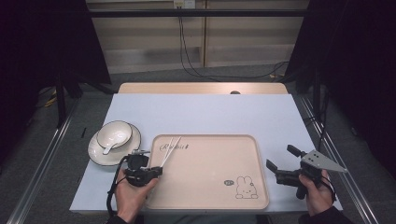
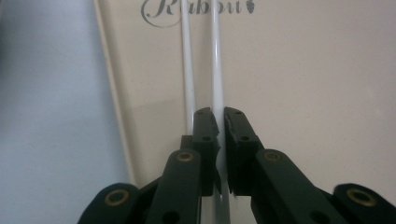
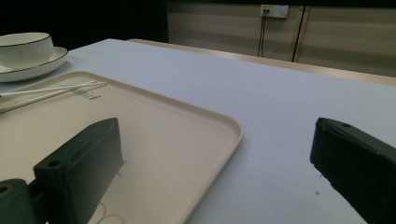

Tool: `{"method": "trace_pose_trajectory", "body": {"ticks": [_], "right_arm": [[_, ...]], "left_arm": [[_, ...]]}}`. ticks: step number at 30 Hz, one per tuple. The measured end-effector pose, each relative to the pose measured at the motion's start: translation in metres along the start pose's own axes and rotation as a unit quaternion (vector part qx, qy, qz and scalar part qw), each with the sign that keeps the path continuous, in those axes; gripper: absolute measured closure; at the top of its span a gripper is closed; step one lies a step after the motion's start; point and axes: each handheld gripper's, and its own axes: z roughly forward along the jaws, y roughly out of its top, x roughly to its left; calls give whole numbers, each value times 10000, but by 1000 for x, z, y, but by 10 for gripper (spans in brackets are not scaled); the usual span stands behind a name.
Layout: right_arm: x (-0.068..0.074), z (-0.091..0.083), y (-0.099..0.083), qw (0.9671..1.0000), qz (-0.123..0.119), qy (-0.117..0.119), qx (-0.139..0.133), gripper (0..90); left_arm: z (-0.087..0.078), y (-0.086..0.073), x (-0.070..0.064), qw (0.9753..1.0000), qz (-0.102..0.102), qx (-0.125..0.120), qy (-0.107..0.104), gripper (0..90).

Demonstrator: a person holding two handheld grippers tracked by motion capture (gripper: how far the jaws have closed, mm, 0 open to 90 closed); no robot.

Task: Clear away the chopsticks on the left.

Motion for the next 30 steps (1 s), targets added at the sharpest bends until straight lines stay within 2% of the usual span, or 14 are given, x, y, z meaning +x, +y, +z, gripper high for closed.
{"method": "trace_pose_trajectory", "body": {"ticks": [1,3,8,12,19,21,23,25,28,30], "right_arm": [[0,0,0,10000,0,0,-2,20],[0,0,0,10000,2,-9,6,20],[0,0,0,10000,23,8,52,20],[0,0,0,10000,4,20,52,20],[0,0,0,10000,6,18,52,20],[0,0,0,10000,14,17,52,20],[0,0,0,10000,17,15,54,20],[0,1,0,10000,30,14,46,20],[0,0,0,10000,20,8,46,21],[0,0,0,10000,23,5,41,22]], "left_arm": [[2,0,-1,10000,-59,0,3,842],[3,-1,-3,10000,22,66,66,841],[10,-2,-1,9999,-28,164,3,840],[12,-2,-1,9999,-13,132,29,839],[12,-3,-1,9999,-40,90,-46,816],[12,-3,0,9999,1,88,-75,818],[13,-3,0,9998,147,72,-131,803],[13,-3,-1,9991,369,52,-196,747],[13,-3,-1,9982,518,21,-292,719],[11,-2,-1,9981,525,-53,-324,699]]}}
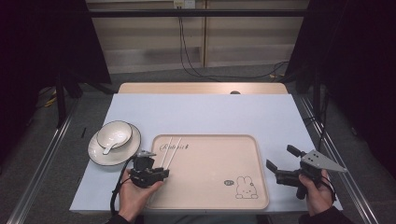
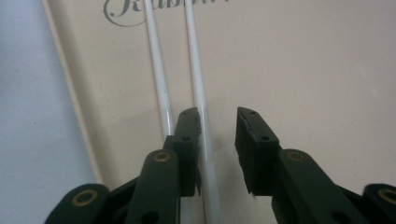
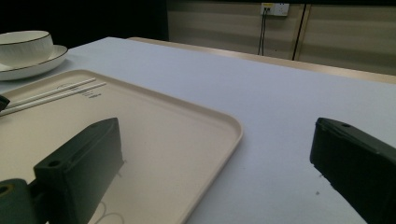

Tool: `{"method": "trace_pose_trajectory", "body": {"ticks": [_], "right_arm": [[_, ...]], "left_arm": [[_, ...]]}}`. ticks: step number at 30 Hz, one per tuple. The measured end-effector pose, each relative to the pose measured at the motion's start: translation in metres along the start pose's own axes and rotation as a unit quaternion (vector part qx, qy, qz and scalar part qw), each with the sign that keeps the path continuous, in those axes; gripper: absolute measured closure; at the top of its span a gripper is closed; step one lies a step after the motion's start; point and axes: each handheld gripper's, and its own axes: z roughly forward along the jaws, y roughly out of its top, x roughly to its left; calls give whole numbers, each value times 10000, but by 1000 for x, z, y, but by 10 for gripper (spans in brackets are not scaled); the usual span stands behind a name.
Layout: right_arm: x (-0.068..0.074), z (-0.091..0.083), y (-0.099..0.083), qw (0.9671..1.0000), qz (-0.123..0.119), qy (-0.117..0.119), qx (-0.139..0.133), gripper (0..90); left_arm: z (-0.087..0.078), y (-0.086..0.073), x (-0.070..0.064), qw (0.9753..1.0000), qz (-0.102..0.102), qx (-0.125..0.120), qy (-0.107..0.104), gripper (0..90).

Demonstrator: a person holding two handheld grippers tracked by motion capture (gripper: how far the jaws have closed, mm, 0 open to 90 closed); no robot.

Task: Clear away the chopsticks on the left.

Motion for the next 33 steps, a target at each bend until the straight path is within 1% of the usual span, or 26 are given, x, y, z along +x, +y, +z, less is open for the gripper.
{"method": "trace_pose_trajectory", "body": {"ticks": [1,3,5,6,7,8,10,12,16,17,18,19,20,21,22,23,24,25,26,27,28,29,30,31,32,33], "right_arm": [[0,0,0,10000,5,-2,1,22],[0,0,0,10000,6,-1,-7,22],[0,0,0,10000,-6,13,-7,22],[0,0,0,10000,-19,2,-21,22],[-1,0,0,10000,-15,0,-28,22],[0,0,0,10000,-1,-4,-23,22],[0,0,0,10000,0,4,-29,22],[0,0,0,10000,-1,2,-30,22],[0,0,0,10000,-9,7,-33,22],[0,0,0,10000,-8,9,-34,22],[0,0,0,10000,-7,10,-36,22],[0,0,0,10000,-7,7,-36,22],[0,0,0,10000,-6,9,-38,22],[0,0,0,10000,-11,10,-38,22],[0,0,0,10000,-12,10,-37,22],[0,0,0,10000,-9,8,-39,22],[0,0,0,10000,-17,1,-38,22],[0,0,0,10000,-16,0,-37,22],[0,0,0,10000,-11,4,-38,22],[0,0,0,10000,-13,0,-37,22],[0,0,0,10000,-7,0,-38,22],[0,0,0,10000,-9,-3,-39,22],[0,0,0,10000,-3,-8,-36,22],[0,0,0,10000,-12,-5,-35,22],[0,0,0,10000,-16,-4,-38,22],[0,0,0,10000,-9,-14,-46,22]], "left_arm": [[-1,1,1,9999,49,-56,-142,679],[-4,2,2,9993,124,-185,-294,626],[-9,3,3,9976,206,-445,-497,567],[-12,3,4,9973,297,-480,-480,550],[-15,4,3,9962,398,-661,-407,511],[-18,5,4,9955,463,-734,-373,464],[-22,6,4,9935,516,-903,-459,405],[-27,7,5,9918,639,-1005,-457,288],[-34,7,6,9879,825,-1167,-605,165],[-37,7,6,9863,947,-1219,-579,159],[-40,6,5,9833,1120,-1300,-605,137],[-44,6,5,9816,1198,-1342,-637,100],[-45,5,5,9809,1214,-1378,-648,84],[-50,4,6,9787,1279,-1451,-685,65],[-52,4,7,9776,1294,-1499,-712,48],[-56,2,9,9757,1357,-1546,-751,42],[-60,1,11,9749,1410,-1543,-767,30],[-64,-1,13,9731,1414,-1622,-827,31],[-70,-4,16,9697,1455,-1772,-843,36],[-73,-6,17,9676,1503,-1839,-859,35],[-77,-8,21,9634,1651,-1886,-947,35],[-83,-10,24,9608,1698,-1953,-994,34],[-87,-13,27,9601,1698,-2016,-939,30],[-90,-14,31,9594,1664,-2047,-1001,26],[-93,-16,34,9600,1563,-2093,-1008,27],[-98,-19,39,9590,1520,-2219,-895,27]]}}
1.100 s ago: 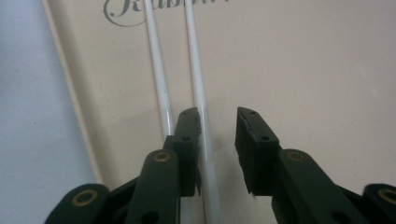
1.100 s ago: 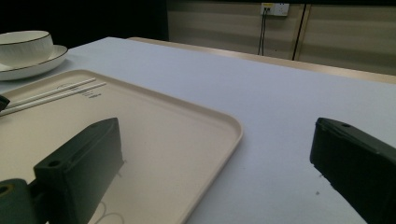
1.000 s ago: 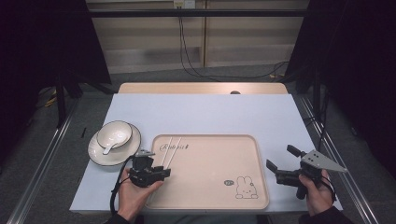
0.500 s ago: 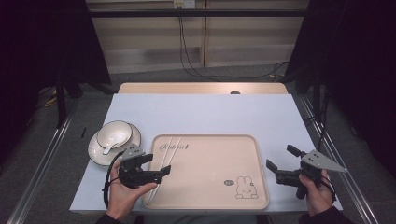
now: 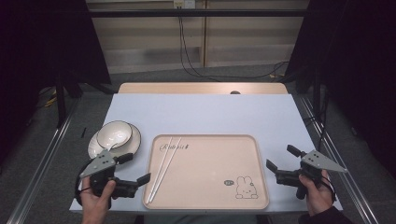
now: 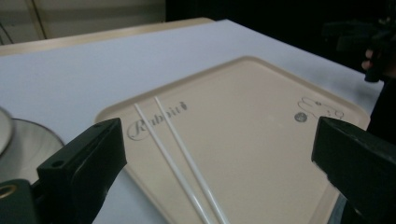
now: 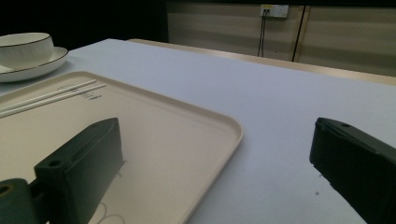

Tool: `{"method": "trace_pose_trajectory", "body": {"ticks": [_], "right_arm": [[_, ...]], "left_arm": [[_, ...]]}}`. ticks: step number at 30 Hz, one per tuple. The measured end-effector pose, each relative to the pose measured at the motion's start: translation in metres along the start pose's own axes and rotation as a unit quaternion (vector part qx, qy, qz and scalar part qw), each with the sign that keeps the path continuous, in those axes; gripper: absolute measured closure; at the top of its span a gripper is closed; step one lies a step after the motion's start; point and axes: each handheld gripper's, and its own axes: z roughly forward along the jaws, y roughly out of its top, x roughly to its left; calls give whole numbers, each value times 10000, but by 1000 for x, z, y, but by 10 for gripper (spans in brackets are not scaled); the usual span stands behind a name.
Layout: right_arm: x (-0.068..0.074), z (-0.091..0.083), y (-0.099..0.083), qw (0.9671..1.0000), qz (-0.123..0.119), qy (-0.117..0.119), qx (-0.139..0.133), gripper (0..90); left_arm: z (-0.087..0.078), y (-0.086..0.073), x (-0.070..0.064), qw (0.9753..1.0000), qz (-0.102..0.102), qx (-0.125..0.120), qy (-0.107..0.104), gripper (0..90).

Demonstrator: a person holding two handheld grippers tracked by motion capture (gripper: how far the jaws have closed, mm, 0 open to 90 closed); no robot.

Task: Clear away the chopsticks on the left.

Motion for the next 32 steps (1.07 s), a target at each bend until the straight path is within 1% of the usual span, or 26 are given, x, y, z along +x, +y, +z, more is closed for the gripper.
{"method": "trace_pose_trajectory", "body": {"ticks": [1,2,3,4,5,6,7,8,10,11,13,16,17,18,19,20,21,22,23,24,25,27,28,30,32], "right_arm": [[0,0,0,10000,-1,-2,4,22],[0,0,0,10000,1,-4,-2,22],[0,0,0,10000,0,-4,-3,22],[0,0,0,10000,-6,-3,1,22],[0,0,0,10000,-3,1,9,22],[0,0,0,10000,7,-2,8,22],[0,0,0,10000,1,-11,3,22],[0,0,0,10000,-1,-5,-1,22],[0,0,0,10000,2,-7,8,22],[0,0,0,10000,2,-15,1,22],[-1,0,0,10000,4,-8,15,22],[0,-1,0,10000,17,-14,2,22],[-1,-1,0,10000,3,-16,-4,22],[-1,-1,0,10000,15,-22,-16,22],[0,-1,0,10000,43,-14,-17,22],[0,-2,0,10000,5,-5,-39,21],[0,-2,0,10000,19,-41,-58,20],[0,-2,0,10000,49,-47,-70,19],[0,-2,1,9999,70,-44,-85,18],[-1,-2,0,9999,33,-43,-100,16],[-1,-2,0,9999,27,-72,-117,16],[-1,-3,0,9998,-5,-113,-171,8],[-2,-3,0,9997,-30,-128,-192,5],[-2,-3,0,9997,-36,-119,-202,2],[-2,-3,0,9996,-22,-152,-227,1]], "left_arm": [[-3,-1,1,10000,-23,-61,6,25],[-9,-3,4,9998,-39,-112,135,24],[-13,-5,6,9997,-40,-153,209,24],[-16,-7,7,9994,-79,-142,319,24],[-19,-9,7,9988,-90,-190,436,24],[-21,-11,8,9987,-65,-240,438,24],[-24,-12,9,9984,-46,-228,510,24],[-27,-15,10,9979,-50,-273,589,24],[-32,-20,13,9965,-141,-411,710,24],[-35,-24,15,9958,-192,-420,795,24],[-40,-28,16,9946,-236,-520,870,24],[-46,-35,18,9931,-214,-573,996,24],[-47,-38,18,9921,-254,-574,1090,24],[-47,-40,18,9921,-305,-578,1069,24],[-49,-43,18,9925,-345,-519,1054,24],[-50,-45,18,9923,-364,-500,1076,24],[-51,-47,18,9920,-381,-502,1091,24],[-54,-48,18,9914,-418,-484,1140,24],[-56,-49,18,9897,-505,-546,1223,24],[-57,-50,19,9889,-526,-559,1274,24],[-58,-50,20,9892,-531,-541,1257,24],[-58,-51,22,9886,-594,-501,1292,24],[-57,-51,23,9890,-640,-517,1228,24],[-56,-51,24,9893,-606,-465,1240,24],[-54,-50,25,9902,-577,-429,1194,24]]}}
